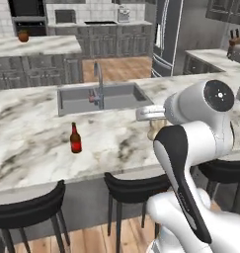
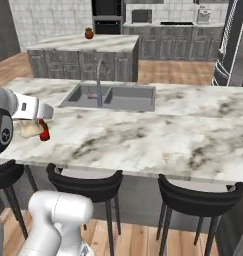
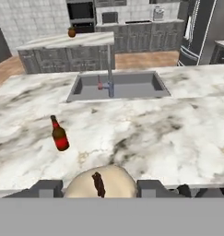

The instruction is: Get the candle and the beer from the cabinet and move them to the dining counter.

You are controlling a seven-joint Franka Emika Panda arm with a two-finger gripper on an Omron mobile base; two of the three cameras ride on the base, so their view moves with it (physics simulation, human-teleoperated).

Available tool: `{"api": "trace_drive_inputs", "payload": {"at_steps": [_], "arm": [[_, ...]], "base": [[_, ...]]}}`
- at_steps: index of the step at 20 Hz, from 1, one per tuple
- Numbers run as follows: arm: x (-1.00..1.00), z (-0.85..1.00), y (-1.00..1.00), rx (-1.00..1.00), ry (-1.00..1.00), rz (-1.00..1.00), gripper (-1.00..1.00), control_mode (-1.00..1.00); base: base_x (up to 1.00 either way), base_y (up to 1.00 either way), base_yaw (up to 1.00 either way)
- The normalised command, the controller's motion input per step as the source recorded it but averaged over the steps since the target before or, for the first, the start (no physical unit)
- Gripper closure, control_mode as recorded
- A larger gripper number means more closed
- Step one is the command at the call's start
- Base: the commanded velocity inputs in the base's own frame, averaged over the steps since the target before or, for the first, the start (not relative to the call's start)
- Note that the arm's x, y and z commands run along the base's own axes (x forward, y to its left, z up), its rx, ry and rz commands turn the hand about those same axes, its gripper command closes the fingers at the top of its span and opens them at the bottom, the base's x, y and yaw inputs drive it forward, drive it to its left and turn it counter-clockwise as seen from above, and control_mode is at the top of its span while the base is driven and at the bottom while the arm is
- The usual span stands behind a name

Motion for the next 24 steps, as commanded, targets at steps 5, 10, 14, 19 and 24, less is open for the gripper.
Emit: {"api": "trace_drive_inputs", "payload": {"at_steps": [5, 10, 14, 19, 24], "arm": [[0.00, 0.00, 0.00, 0.00, 0.00, 0.00, 1.00, 1.00], [0.00, 0.00, 0.00, 0.00, 0.00, 0.00, 1.00, 1.00], [0.00, 0.00, 0.00, 0.00, 0.00, 0.00, 1.00, 1.00], [0.00, 0.00, 0.00, 0.00, 0.00, 0.00, 1.00, 1.00], [0.00, 0.00, 0.00, 0.00, 0.00, 0.00, 1.00, 1.00]], "base": [[0.10, -0.93, -0.27], [0.36, -0.58, -0.26], [0.51, 0.00, -0.21], [0.45, 0.03, 0.06], [0.44, 0.00, 0.26]]}}
